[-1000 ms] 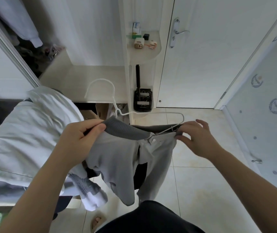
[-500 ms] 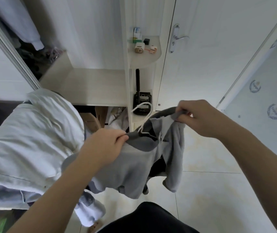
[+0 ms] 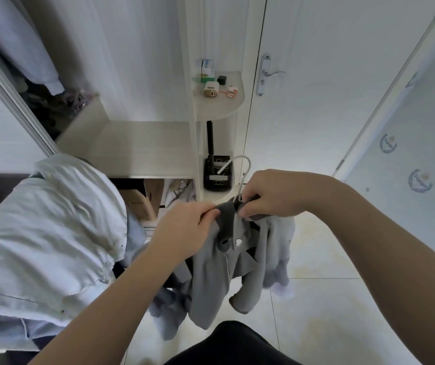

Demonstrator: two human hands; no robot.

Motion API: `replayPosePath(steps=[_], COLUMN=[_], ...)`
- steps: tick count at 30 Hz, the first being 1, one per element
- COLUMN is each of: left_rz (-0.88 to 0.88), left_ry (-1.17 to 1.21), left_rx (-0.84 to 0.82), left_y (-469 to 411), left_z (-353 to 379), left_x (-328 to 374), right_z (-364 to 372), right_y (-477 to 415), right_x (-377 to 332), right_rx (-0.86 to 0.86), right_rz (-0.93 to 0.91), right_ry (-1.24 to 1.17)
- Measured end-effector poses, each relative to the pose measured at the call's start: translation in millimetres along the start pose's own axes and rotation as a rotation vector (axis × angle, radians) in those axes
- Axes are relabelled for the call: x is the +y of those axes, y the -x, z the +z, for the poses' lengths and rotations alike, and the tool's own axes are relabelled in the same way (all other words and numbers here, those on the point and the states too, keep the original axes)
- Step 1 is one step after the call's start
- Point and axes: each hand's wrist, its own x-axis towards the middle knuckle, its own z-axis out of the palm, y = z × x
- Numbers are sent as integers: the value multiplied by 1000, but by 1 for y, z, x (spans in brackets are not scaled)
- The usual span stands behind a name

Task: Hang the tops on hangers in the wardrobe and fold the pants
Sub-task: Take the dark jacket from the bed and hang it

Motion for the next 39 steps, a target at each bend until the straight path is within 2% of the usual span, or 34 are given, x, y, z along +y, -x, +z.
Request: replayPosePath(steps=[2, 4, 6, 8, 10, 11, 13, 14, 16, 21, 26, 35, 39], left_rz=[3, 17, 34, 62, 111, 130, 148, 153, 172, 261, 268, 203, 162], left_ry=[36, 119, 211, 291, 306, 303, 279, 256, 169, 71, -4, 104, 179], left_rx=[-1, 65, 153, 263, 302, 290, 242, 211, 151, 85, 70, 222, 320], left_y=[-2, -3, -6, -10, -11, -13, -17, -19, -23, -34, -39, -31, -35], left_z=[1, -4, -15, -27, -40, -46, -55, -57, -58, -62, -81, -77, -78], left_x=[2, 2, -1, -7, -9, -9, -7, -5, 1, 12, -7, -21, -17], right_z=[1, 6, 18, 32, 42, 43, 42, 42, 41, 30, 16, 11, 8], right_y=[1, 1, 0, -6, -6, -5, -5, -7, -8, -12, -2, 2, 1], right_x=[-8, -14, -9, 2, 13, 15, 17, 17, 13, 0, 17, 24, 24], right_rx=[112, 247, 479, 870, 1126, 1133, 930, 818, 725, 747, 732, 741, 641], right_rz=[-133, -250, -350, -274, -99, -37, 62, 80, 31, -101, -84, -63, -50], right_ry=[-140, -380, -480, -294, -214, -266, -284, -238, -240, -500, -632, -496, -476])
